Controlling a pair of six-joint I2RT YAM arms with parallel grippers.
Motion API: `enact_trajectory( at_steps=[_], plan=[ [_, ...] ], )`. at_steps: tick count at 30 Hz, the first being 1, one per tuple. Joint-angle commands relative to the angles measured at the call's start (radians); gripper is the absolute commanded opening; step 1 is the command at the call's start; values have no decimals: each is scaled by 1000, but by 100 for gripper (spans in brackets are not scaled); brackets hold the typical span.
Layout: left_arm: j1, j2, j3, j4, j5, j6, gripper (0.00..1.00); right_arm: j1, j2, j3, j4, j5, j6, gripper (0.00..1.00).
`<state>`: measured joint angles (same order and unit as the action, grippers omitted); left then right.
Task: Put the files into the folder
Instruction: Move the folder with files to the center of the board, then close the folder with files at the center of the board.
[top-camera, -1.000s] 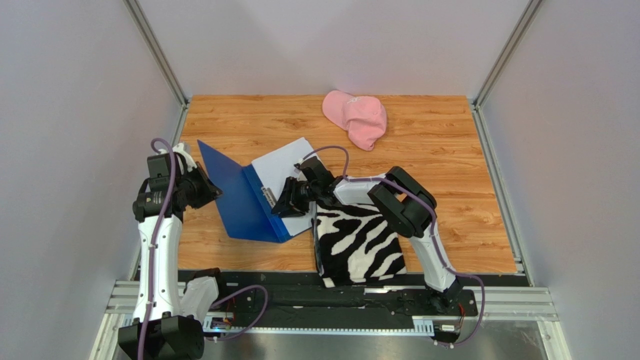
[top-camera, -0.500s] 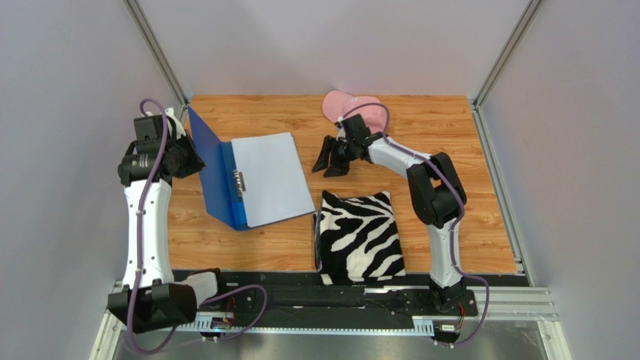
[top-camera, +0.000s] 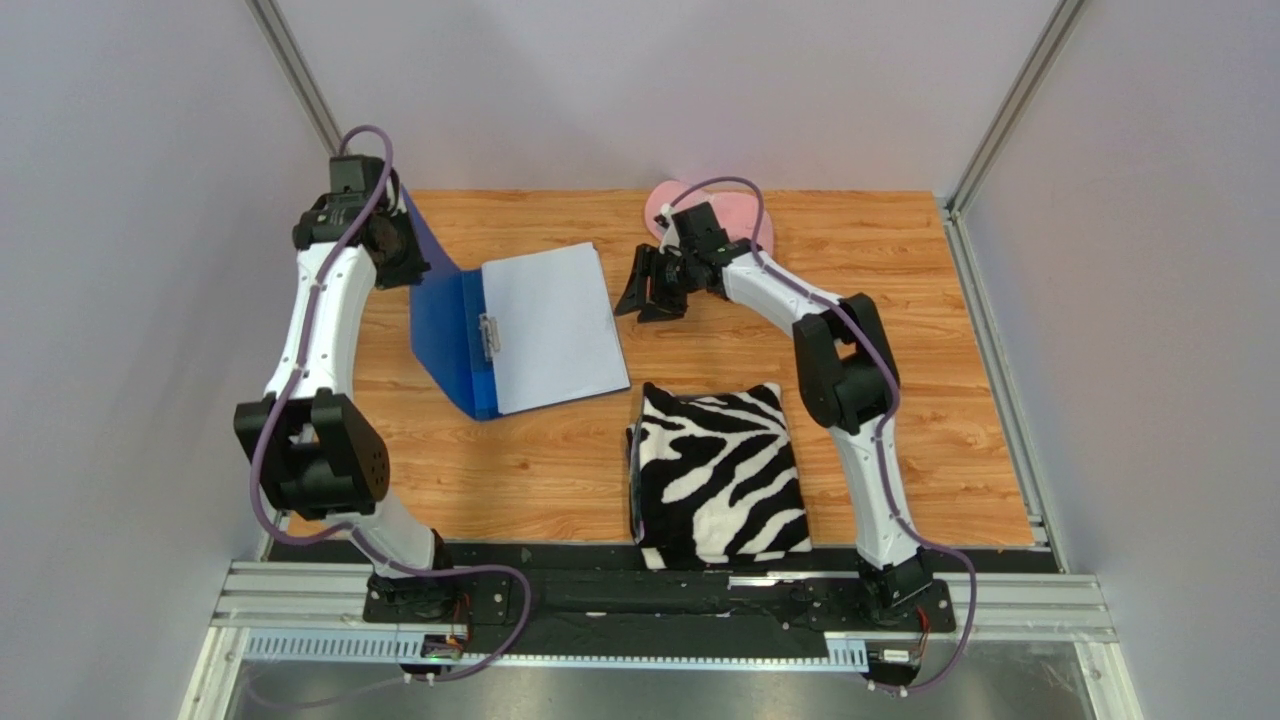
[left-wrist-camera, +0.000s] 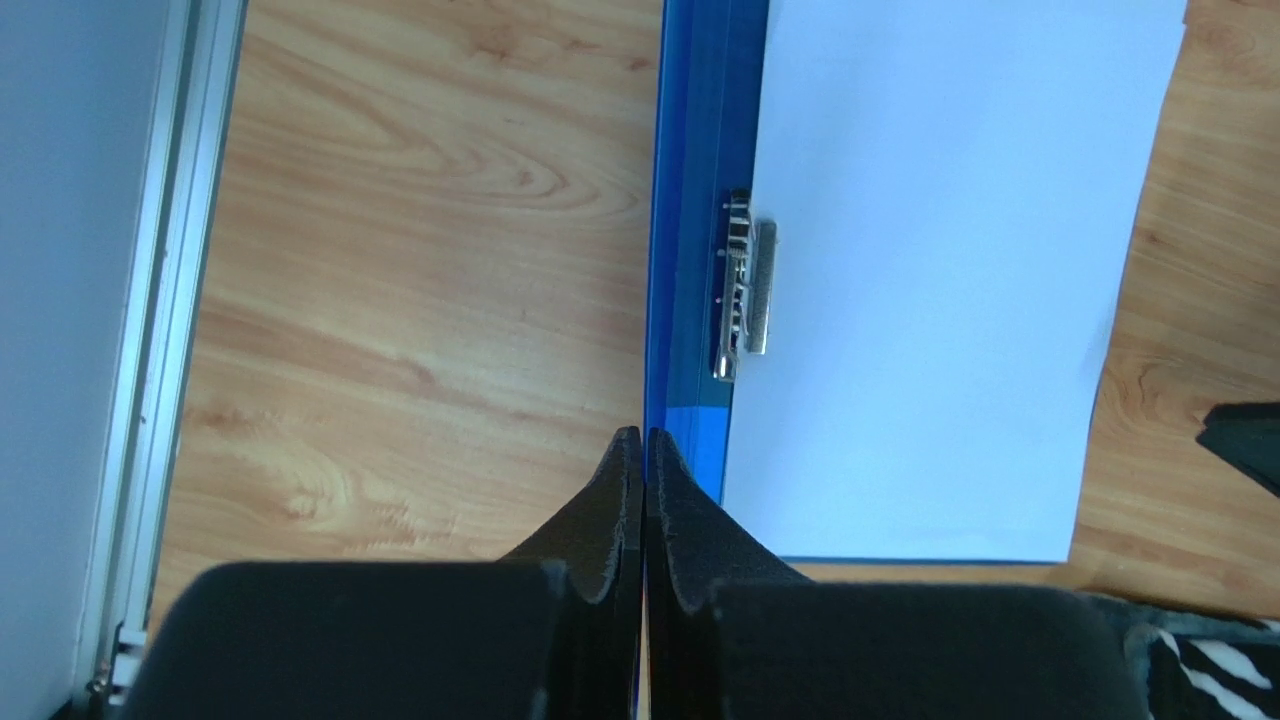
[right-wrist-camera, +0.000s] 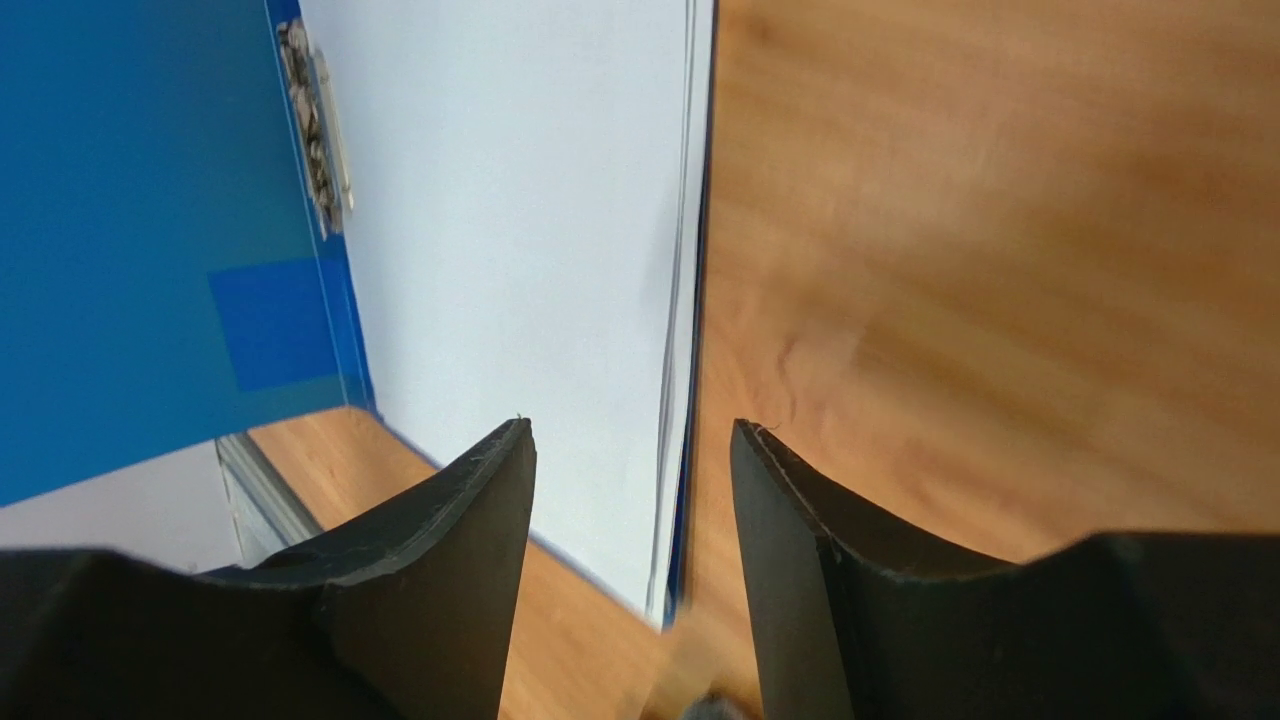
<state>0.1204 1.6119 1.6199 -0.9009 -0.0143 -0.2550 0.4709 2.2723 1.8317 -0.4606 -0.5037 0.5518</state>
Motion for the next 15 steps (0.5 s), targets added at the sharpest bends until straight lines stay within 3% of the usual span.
enact_trajectory(
  at_steps=[1, 5, 6, 9, 13, 15],
  plan=[
    [-70, 81, 99, 23, -63, -10, 0, 6, 151, 191, -1, 63, -23, 54],
    [-117, 108, 150, 22, -113, -39, 1, 8, 217, 255, -52, 206, -10, 54],
    [-146, 105, 155, 25, -108, -59, 8, 8, 223, 239, -44, 206, -6, 54],
    [-176, 102, 150, 68, -46, -107, 24, 8, 237, 215, 6, 153, 35, 54],
    [-217, 103, 86, 234, 160, -210, 35, 3, 277, 170, 121, 10, 167, 54],
    [-257, 127, 64, 301, 192, -266, 40, 2, 283, 167, 164, -27, 212, 53]
  ],
)
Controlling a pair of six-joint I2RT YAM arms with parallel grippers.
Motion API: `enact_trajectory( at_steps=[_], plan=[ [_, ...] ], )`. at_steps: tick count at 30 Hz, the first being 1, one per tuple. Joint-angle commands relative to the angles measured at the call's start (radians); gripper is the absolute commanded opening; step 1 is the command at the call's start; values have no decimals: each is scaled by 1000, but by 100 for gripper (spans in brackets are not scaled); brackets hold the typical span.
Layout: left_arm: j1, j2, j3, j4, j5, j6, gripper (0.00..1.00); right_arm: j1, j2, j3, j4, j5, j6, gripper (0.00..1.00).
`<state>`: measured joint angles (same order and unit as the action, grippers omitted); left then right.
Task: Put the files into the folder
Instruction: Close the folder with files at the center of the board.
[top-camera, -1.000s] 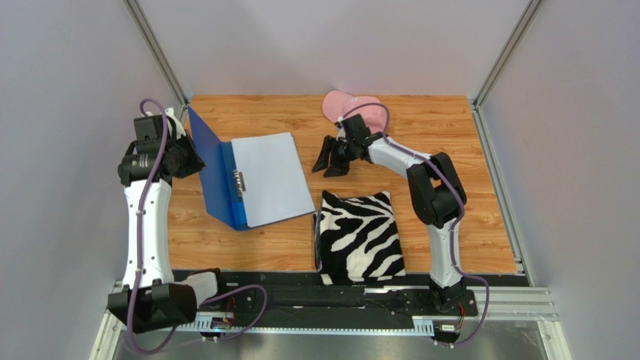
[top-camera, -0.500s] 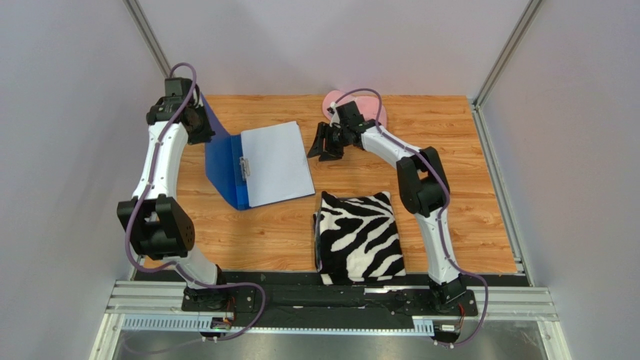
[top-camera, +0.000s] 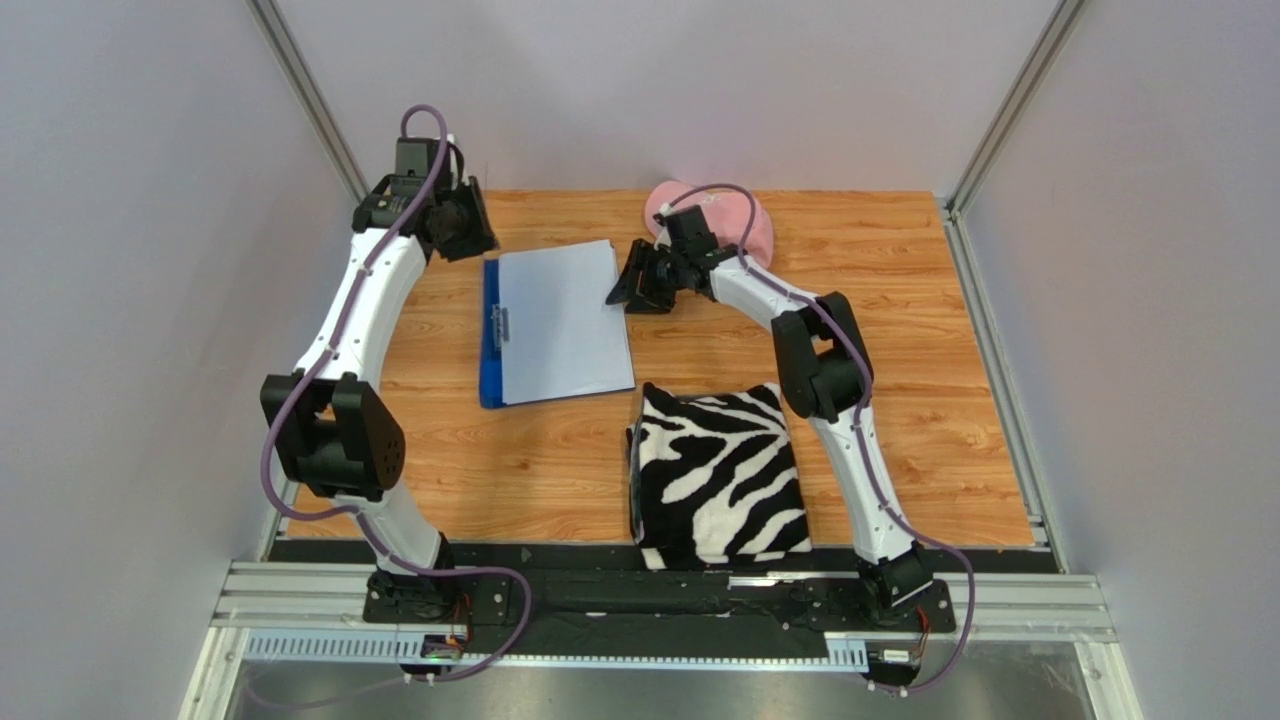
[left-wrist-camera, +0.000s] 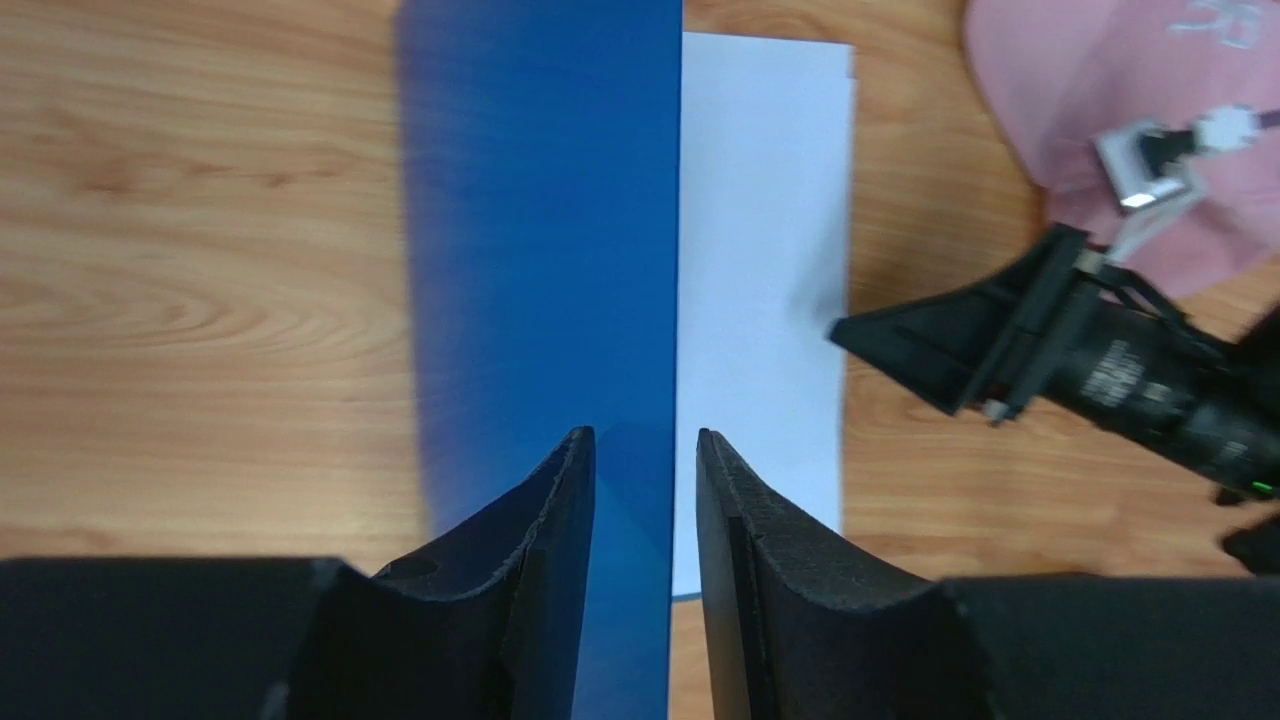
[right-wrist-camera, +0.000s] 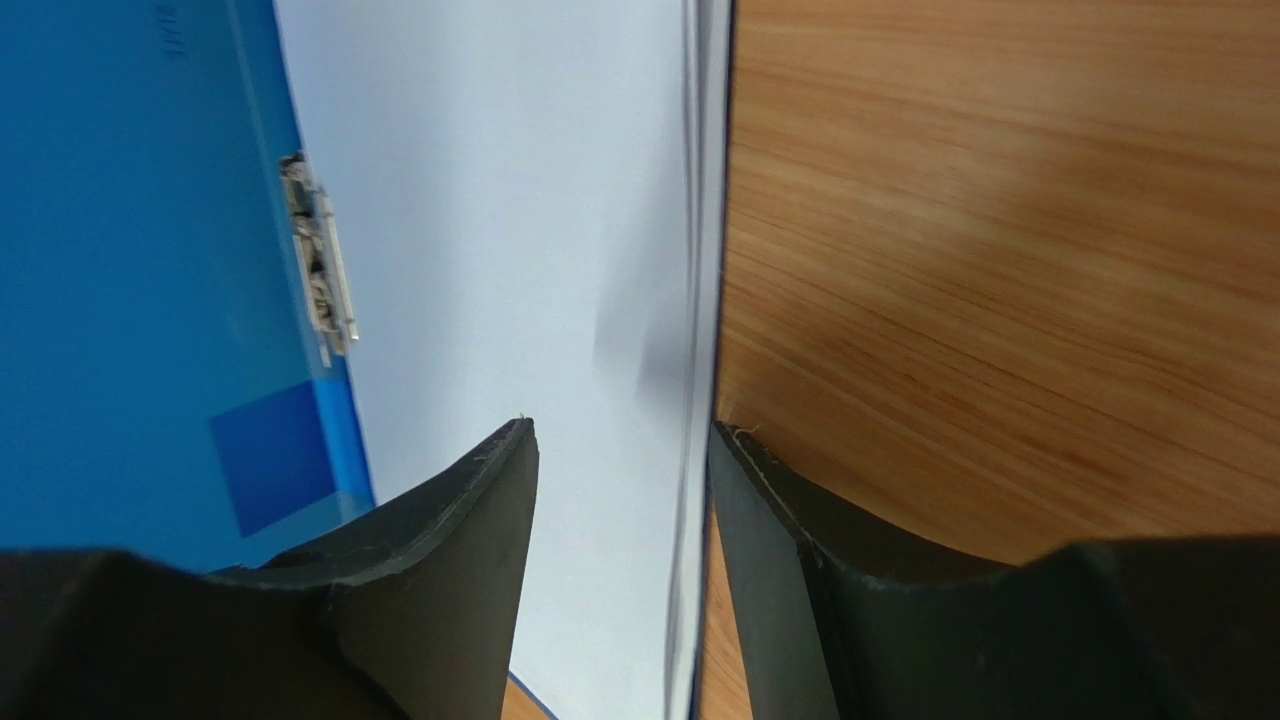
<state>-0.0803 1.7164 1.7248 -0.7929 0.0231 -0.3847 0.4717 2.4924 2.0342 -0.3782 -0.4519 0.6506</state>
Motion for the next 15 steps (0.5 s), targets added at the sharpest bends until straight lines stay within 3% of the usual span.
enact_trajectory(
  at_steps=[1, 5, 6, 8, 15],
  plan=[
    [-64, 37, -66, 271, 211, -161, 40, -2, 54, -43, 85, -79, 151, 53],
    [-117, 121, -145, 466, 284, -246, 42, -50, 20, -71, 111, -106, 213, 52],
    [-124, 159, -180, 506, 311, -281, 51, -60, 14, -77, 108, -107, 218, 51],
    [-137, 201, -211, 633, 342, -305, 57, -94, -18, -116, 91, -100, 210, 51],
    [-157, 345, -269, 830, 354, -301, 60, -133, -35, -154, 94, -99, 182, 50]
  ],
)
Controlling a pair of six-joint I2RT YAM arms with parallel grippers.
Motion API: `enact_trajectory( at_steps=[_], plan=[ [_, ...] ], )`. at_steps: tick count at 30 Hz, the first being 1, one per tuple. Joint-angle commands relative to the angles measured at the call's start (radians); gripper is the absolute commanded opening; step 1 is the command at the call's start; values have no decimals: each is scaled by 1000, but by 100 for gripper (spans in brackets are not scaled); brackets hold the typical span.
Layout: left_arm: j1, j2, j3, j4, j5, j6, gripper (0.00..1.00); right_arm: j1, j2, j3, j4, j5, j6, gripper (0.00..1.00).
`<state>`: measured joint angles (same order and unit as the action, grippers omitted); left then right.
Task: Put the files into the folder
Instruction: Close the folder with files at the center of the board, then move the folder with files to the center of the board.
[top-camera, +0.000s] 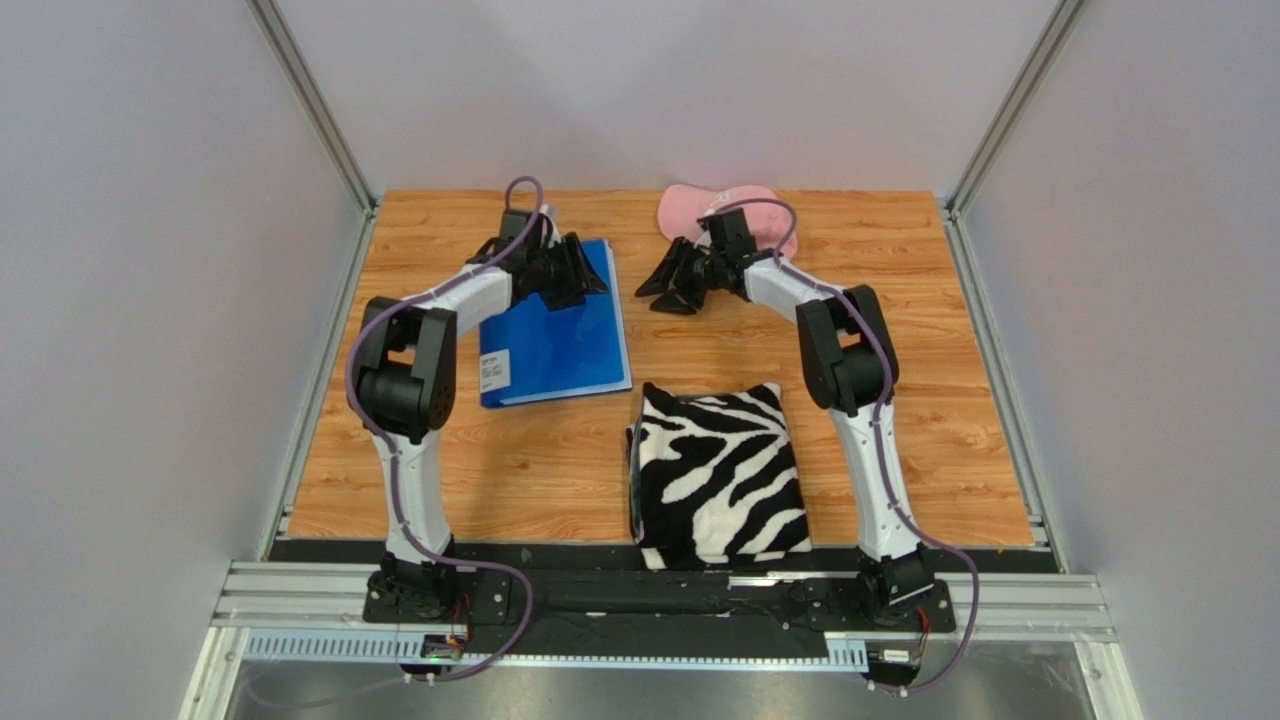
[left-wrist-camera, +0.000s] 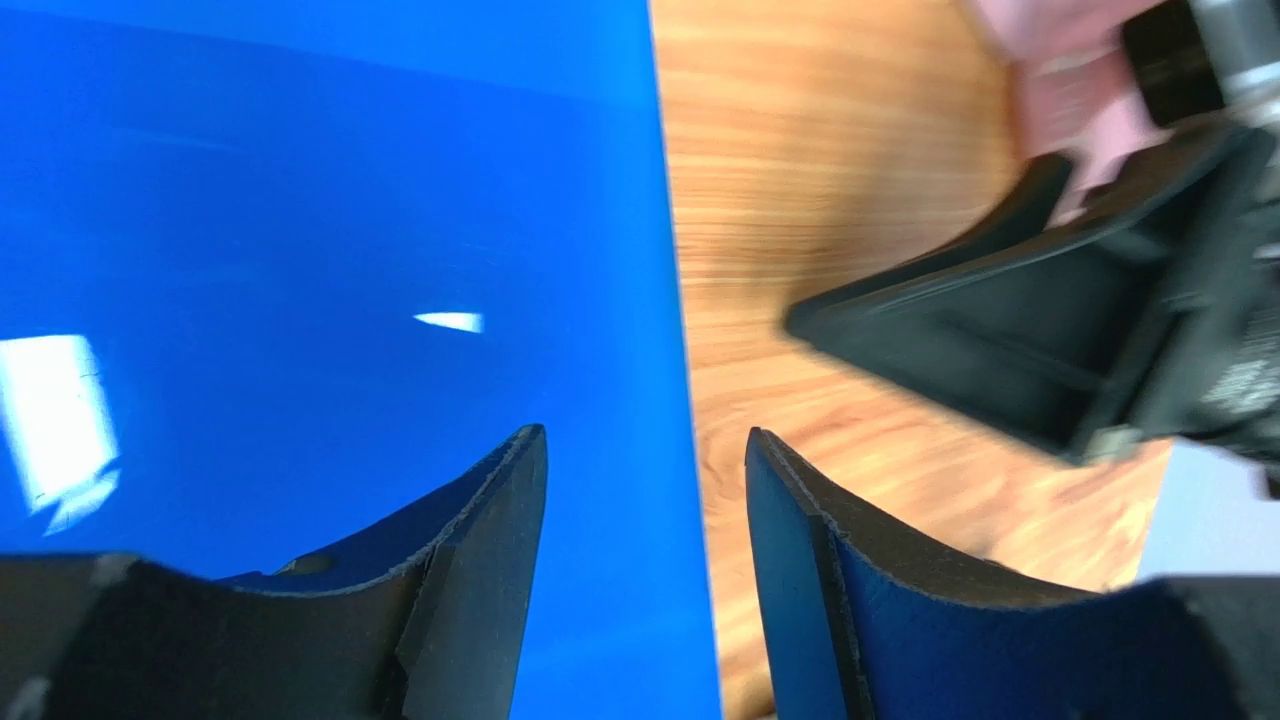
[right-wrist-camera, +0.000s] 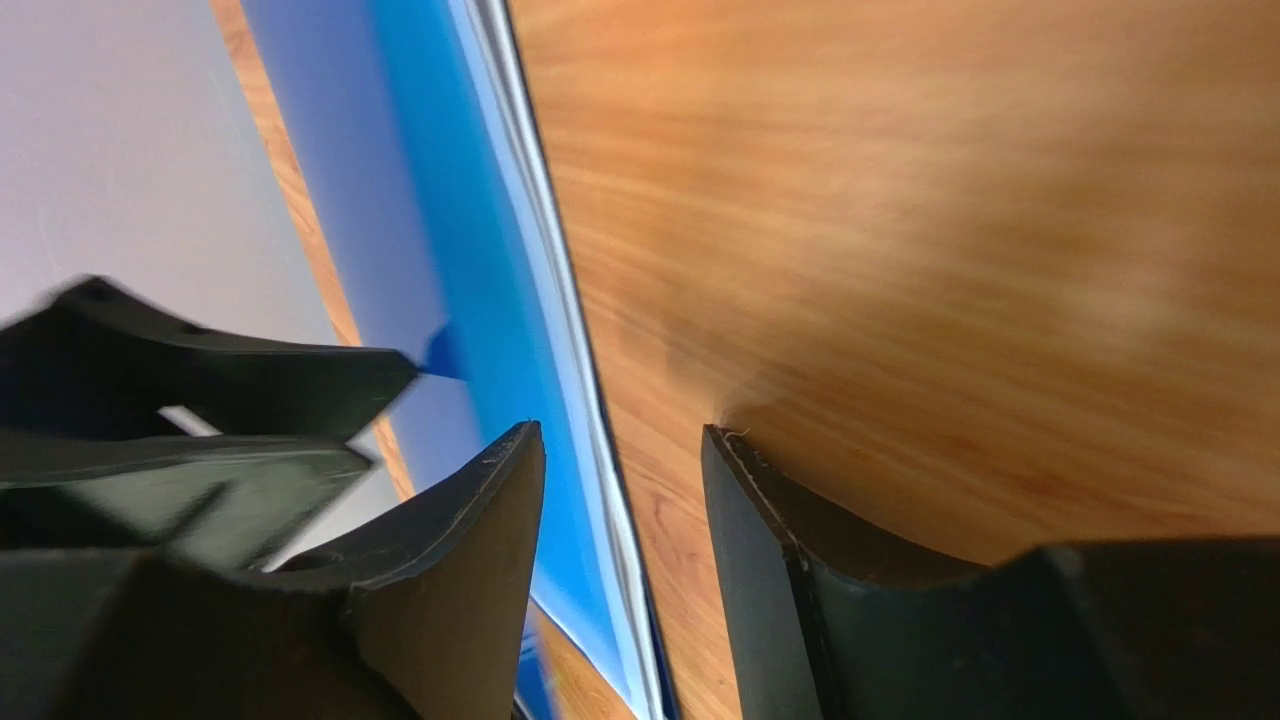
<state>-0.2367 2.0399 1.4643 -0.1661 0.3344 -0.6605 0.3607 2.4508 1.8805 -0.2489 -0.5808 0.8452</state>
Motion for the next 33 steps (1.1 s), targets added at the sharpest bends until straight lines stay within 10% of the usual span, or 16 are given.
enact_trajectory(
  at_steps=[1, 17, 29, 33],
  plan=[
    [-1, 31, -2, 186, 45, -21, 61, -19, 14, 3, -35, 21, -6, 50],
    [69, -383, 51, -276, -26, 116, 65, 158, 3, -58, -4, 205, 32, 48],
    [77, -881, -232, -461, -38, 190, 66, 247, 56, 68, -38, 265, 66, 46],
    [99, -828, -234, -429, -54, 176, 49, 230, -10, 40, -75, 254, -35, 50]
  ],
)
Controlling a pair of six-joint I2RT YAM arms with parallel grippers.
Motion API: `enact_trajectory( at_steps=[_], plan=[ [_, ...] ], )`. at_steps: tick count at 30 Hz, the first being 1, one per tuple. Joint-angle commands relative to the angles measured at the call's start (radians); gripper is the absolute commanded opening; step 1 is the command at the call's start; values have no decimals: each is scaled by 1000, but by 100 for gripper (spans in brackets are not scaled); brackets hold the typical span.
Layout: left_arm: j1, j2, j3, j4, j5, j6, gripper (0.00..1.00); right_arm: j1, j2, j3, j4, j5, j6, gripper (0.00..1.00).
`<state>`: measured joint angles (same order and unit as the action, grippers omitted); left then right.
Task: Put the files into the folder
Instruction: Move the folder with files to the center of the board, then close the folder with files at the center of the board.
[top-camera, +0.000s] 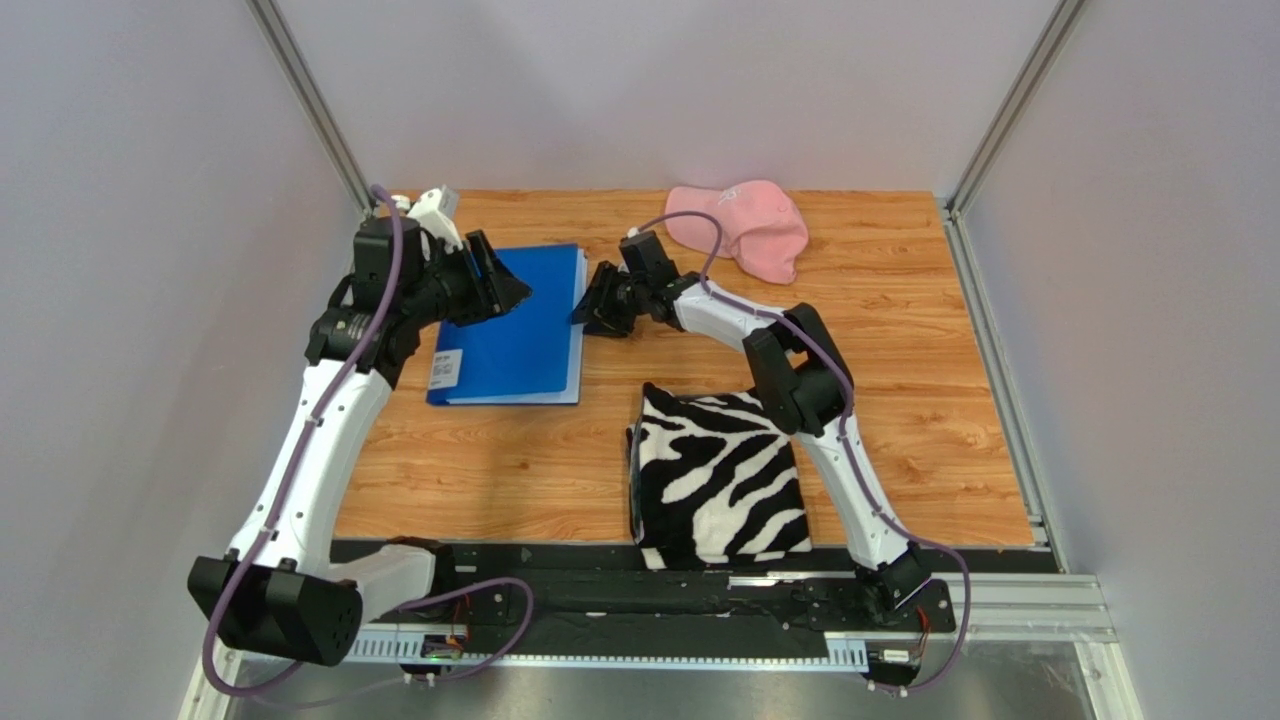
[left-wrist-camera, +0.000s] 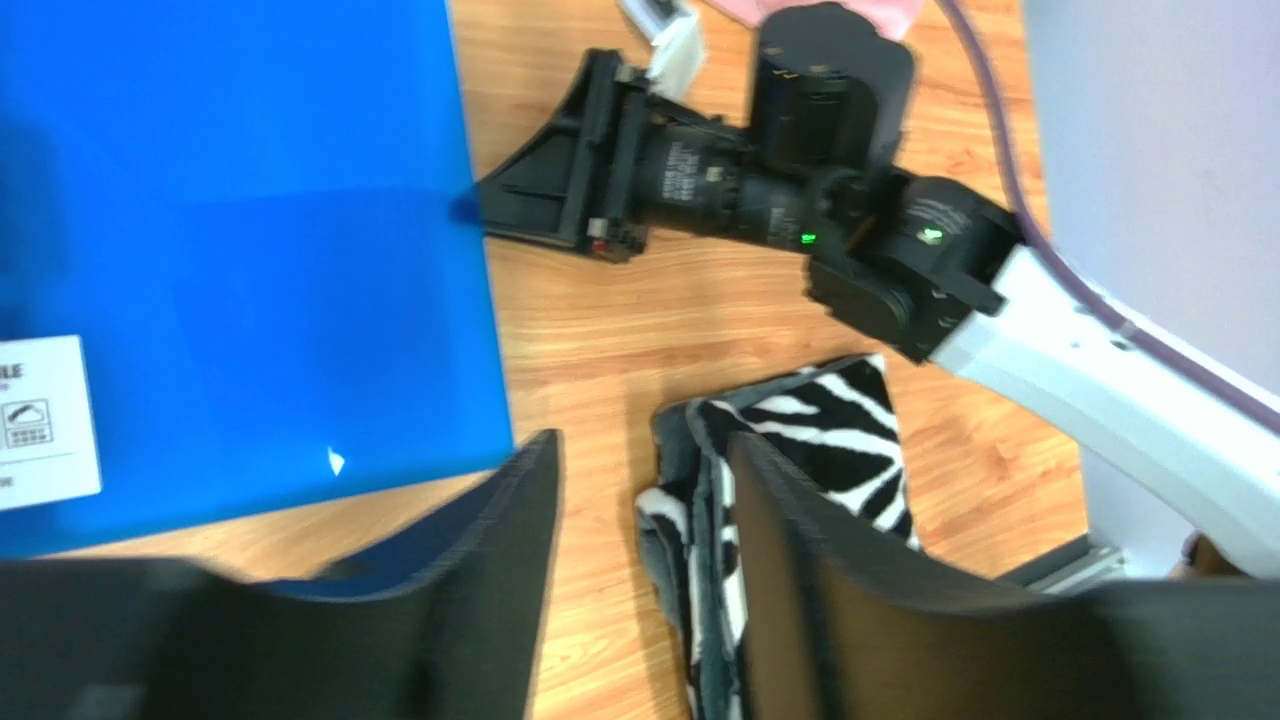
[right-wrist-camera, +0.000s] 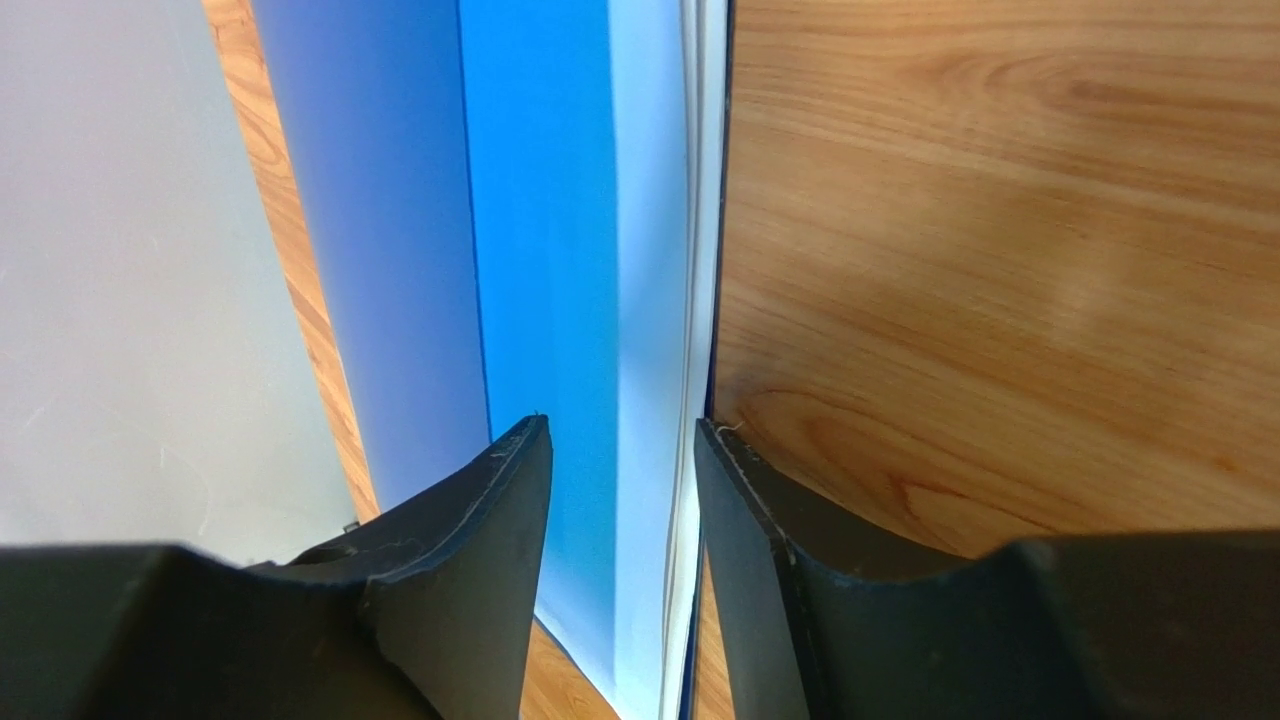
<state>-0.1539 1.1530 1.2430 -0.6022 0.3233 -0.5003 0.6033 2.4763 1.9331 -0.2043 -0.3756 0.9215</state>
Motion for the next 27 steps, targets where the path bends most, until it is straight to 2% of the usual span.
enact_trajectory(
  at_steps=[1, 3, 7, 10, 16, 19, 21, 24, 27],
  plan=[
    [20, 83, -11, 22, -53, -3, 32, -20, -59, 6, -156, 26, -133, 51],
    [39, 180, -1, 71, -78, -21, 21, -26, -89, 23, -223, 18, -203, 54],
    [62, 431, 53, 159, -73, -81, 11, -49, -200, 17, -302, 43, -304, 57],
    [73, 603, 121, 179, -60, -121, 6, -74, -279, -25, -303, 11, -325, 58],
    [74, 792, 118, 305, -17, -205, 4, -100, -381, -137, -254, -54, -331, 58],
    [80, 811, 87, 324, 0, -218, 5, -100, -410, -170, -247, -60, -346, 57],
    [80, 797, 69, 328, -41, -222, 5, -100, -427, -190, -231, -68, -349, 57],
    [82, 788, 110, 269, -29, -182, 7, -99, -436, -212, -242, -77, -355, 58],
    [77, 702, 115, 237, -9, -149, 14, -89, -462, -201, -326, -69, -387, 57]
  ],
)
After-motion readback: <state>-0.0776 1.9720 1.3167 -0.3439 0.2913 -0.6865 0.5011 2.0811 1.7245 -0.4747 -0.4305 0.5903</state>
